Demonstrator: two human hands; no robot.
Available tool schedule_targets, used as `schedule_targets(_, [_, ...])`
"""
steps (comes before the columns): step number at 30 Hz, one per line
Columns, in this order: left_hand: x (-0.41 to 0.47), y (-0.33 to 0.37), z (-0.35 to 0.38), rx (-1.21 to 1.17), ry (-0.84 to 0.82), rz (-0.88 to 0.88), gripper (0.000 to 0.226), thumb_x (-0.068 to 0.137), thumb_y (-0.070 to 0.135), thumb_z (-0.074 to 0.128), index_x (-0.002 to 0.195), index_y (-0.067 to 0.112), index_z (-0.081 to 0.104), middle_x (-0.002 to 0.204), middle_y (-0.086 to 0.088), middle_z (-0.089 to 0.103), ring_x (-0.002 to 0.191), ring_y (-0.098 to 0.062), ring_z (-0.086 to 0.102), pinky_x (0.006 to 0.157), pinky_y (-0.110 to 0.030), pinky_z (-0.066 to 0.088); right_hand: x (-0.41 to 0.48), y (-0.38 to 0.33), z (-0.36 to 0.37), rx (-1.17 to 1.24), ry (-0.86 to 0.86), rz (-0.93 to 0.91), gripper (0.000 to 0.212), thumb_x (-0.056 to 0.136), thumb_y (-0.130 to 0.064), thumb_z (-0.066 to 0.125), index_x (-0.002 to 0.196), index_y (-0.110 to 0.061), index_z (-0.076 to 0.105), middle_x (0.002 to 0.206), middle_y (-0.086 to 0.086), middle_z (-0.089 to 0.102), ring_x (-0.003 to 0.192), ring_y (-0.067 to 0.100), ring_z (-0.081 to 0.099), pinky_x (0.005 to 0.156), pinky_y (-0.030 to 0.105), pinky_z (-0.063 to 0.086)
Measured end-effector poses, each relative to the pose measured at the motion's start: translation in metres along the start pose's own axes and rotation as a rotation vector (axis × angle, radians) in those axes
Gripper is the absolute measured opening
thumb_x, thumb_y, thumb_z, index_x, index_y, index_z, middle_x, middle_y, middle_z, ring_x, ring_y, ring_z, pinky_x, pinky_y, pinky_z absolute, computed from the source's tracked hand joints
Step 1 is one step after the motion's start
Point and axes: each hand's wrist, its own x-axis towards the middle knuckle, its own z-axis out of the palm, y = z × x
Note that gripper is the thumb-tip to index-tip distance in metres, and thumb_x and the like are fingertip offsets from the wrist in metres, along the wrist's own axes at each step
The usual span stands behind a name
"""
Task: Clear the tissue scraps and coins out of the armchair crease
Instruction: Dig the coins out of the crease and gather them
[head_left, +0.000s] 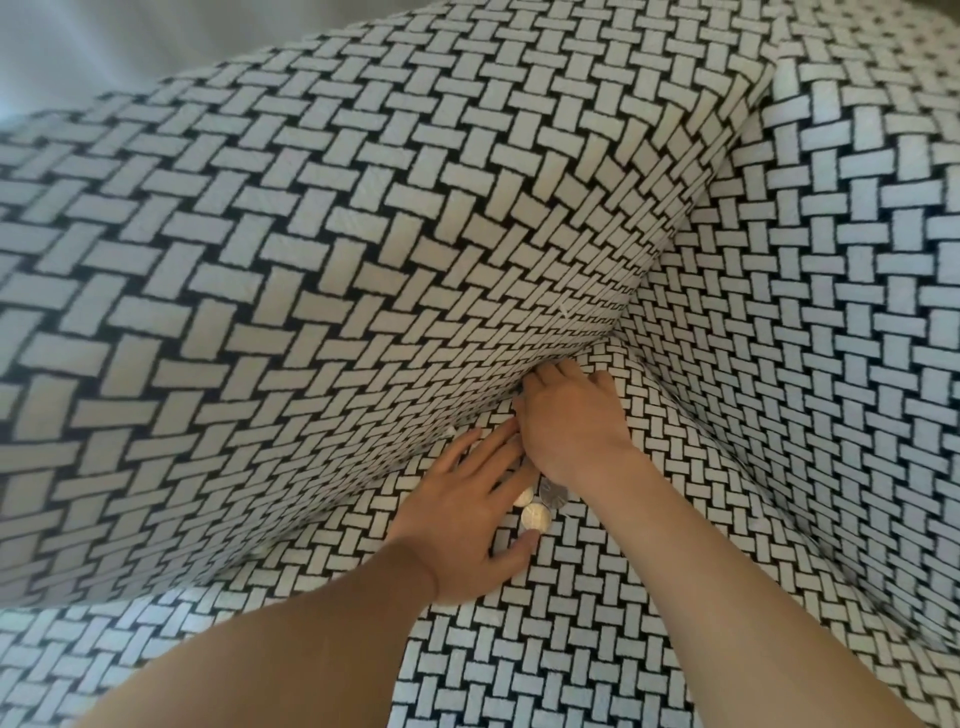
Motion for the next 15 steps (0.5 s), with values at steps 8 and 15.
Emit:
schedule_targets(8, [0.000, 0.000, 0.002, -0.002, 0.032, 0.003, 0.060, 0.086, 0.052, 0.041, 0.138, 0.020, 0.039, 0.147, -0.004, 0.040, 0.140, -0.019, 0.026, 0.111, -0.043, 0.020, 0.008, -0.001, 0.004, -0.013, -0.012, 0.033, 0.054, 0.099, -0.038, 0.016, 0.143, -0.012, 0.035, 0.148, 0.007, 0.029, 0.139, 0.024, 0.018, 0.117, 0.043, 0.011])
schedule_targets(15, [0.000, 0.000, 0.001, 0.009, 0.017, 0.004, 0.064, 0.087, 0.051, 0.040, 0.142, 0.017, 0.037, 0.151, -0.005, 0.032, 0.142, -0.016, 0.021, 0.113, -0.042, 0.016, 0.001, 0.011, 0.009, 0.095, 0.016, -0.033, 0.051, 0.098, -0.036, 0.020, 0.143, -0.018, 0.034, 0.151, -0.001, 0.032, 0.143, 0.020, 0.014, 0.119, 0.040, 0.006])
